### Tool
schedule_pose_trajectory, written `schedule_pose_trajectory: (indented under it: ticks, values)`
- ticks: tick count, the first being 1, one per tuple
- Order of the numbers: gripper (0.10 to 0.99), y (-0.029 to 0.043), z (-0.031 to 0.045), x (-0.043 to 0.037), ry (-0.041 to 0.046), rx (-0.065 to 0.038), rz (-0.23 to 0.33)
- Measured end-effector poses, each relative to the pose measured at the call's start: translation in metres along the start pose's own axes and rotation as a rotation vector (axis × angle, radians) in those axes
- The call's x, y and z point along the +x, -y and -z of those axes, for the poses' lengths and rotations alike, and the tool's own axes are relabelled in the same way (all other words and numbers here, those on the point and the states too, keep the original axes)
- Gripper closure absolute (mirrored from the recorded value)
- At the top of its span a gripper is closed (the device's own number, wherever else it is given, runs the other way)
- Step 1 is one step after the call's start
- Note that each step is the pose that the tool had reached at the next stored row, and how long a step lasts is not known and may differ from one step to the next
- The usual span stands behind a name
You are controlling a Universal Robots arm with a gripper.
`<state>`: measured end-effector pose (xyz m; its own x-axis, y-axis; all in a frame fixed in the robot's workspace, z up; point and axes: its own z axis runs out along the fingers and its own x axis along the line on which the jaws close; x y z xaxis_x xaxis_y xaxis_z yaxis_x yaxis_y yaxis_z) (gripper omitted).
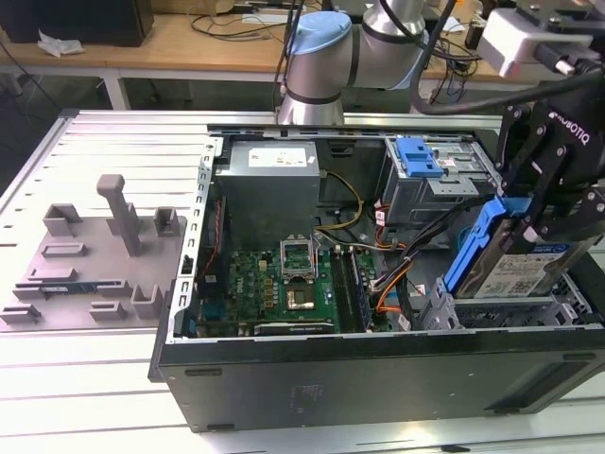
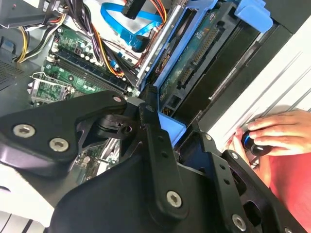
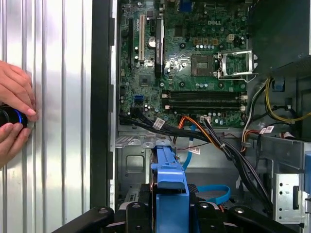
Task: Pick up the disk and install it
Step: 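Insert the disk into the insertion slot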
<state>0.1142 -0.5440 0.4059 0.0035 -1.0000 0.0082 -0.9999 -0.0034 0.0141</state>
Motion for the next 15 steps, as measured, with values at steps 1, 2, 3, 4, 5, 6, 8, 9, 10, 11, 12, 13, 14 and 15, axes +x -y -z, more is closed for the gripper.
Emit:
schedule_pose_trajectory:
  ticks: [1, 2, 3, 4, 5, 6, 8, 9, 10, 11, 12, 13, 14, 15]
  values:
    - [0.718, 0.0, -0.0017, 0.0, -0.0001, 0.0, 0.0]
    - [0.71, 0.0001, -0.0021, 0.0, -0.0002, 0.0, 0.0]
    - [0.71, 0.0001, -0.0021, 0.0, -0.0005, 0.0, 0.0]
    - [0.651, 0.0001, -0.0024, 0.0001, -0.0003, 0.0, 0.0]
    - [0.584, 0.0001, -0.0026, 0.0001, 0.0, 0.0, 0.0]
    - [0.584, 0.0001, -0.0026, 0.0001, -0.0001, 0.0, 0.0]
    - [0.584, 0.0001, -0.0026, 0.0001, -0.0001, 0.0, 0.0]
    - [0.584, 0.0, -0.0026, 0.0001, -0.0001, 0.0, 0.0]
    - [0.584, 0.0001, -0.0026, 0.0001, 0.0, 0.0, 0.0]
    - [0.584, 0.0001, -0.0026, 0.0001, 0.0, 0.0, 0.0]
    - [0.584, 0.0001, -0.0026, 0.0001, -0.0001, 0.0, 0.0]
    - [0.584, 0.0, -0.0026, 0.0001, 0.0, 0.0, 0.0]
    - [0.584, 0.0001, -0.0026, 0.0001, -0.0001, 0.0, 0.0]
    - [0.584, 0.0, -0.0026, 0.0001, 0.0, 0.0, 0.0]
